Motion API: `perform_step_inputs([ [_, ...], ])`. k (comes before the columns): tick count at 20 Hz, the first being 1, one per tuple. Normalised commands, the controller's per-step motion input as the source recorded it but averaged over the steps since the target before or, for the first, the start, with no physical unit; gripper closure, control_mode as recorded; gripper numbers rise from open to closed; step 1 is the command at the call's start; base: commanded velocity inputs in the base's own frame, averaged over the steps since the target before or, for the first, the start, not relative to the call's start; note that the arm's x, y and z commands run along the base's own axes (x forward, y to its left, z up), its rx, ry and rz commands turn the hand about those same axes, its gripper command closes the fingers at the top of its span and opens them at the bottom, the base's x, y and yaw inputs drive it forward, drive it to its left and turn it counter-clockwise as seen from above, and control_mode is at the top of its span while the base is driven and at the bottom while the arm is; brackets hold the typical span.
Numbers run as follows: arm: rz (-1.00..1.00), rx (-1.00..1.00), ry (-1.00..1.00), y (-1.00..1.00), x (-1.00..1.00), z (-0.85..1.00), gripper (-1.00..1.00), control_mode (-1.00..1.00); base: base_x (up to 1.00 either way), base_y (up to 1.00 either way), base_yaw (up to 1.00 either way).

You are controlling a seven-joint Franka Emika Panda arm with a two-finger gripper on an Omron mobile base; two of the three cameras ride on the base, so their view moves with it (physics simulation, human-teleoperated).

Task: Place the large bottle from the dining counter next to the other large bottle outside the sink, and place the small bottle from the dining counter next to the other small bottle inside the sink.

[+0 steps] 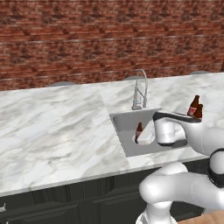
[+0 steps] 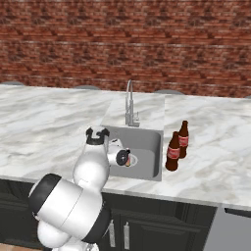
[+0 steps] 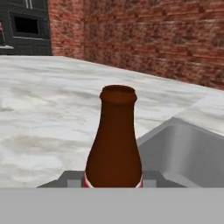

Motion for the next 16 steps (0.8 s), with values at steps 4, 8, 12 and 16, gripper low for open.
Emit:
perform_step_inputs([
  [4, 0.04, 0.00, 0.00, 0.00, 0.13, -0.28, 1.00, -1.00, 0.00, 0.00, 0.00],
  [8, 0.04, 0.00, 0.00, 0.00, 0.16, -0.32, 1.00, -1.00, 0.00, 0.00, 0.00],
  [12, 0.04, 0.00, 0.00, 0.00, 0.24, -0.37, 1.00, -1.00, 0.00, 0.00, 0.00],
  [16, 0.03, 0.00, 0.00, 0.00, 0.25, -0.37, -1.00, -1.00, 0.00, 0.00, 0.00],
])
